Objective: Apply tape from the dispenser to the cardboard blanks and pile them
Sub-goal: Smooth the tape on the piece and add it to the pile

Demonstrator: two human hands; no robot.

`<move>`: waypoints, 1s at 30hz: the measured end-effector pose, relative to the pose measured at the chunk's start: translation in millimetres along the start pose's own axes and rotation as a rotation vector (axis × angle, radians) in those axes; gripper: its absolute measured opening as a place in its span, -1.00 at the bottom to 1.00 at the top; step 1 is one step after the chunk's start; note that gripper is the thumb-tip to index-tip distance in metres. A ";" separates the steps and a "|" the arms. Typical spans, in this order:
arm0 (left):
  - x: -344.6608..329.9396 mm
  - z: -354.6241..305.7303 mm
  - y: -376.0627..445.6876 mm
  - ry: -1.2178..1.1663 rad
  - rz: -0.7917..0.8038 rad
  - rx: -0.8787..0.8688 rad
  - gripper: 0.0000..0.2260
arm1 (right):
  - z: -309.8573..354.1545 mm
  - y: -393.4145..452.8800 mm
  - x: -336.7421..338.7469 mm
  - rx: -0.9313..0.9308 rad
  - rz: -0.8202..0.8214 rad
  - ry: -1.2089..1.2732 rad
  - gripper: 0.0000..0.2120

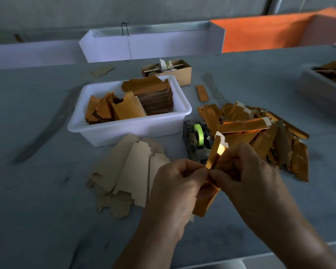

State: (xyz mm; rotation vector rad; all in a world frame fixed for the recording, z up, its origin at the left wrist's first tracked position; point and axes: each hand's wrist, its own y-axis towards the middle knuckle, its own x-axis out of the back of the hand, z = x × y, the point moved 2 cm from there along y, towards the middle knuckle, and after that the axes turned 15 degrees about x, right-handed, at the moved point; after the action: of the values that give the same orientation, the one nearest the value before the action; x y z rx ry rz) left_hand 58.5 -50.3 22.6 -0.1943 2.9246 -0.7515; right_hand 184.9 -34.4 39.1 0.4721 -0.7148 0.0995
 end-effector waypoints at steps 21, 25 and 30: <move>4.0 10.0 -1.2 0.050 -0.165 -0.082 -0.76 | -27.8 -6.1 -23.0 -0.280 0.033 0.560 -0.83; 14.3 14.2 2.9 0.046 -0.060 0.087 -0.82 | -35.3 -5.0 -29.4 -0.322 0.128 0.632 -0.83; 36.3 20.1 18.0 1.052 -0.614 -0.098 -0.73 | -53.0 27.3 -6.8 -0.345 0.014 0.591 -0.85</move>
State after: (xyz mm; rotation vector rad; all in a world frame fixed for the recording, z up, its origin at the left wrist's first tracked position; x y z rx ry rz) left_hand 23.9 -49.7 -6.5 -1.0255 3.9433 -1.0059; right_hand 205.2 14.2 10.4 0.0917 -0.1459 0.1188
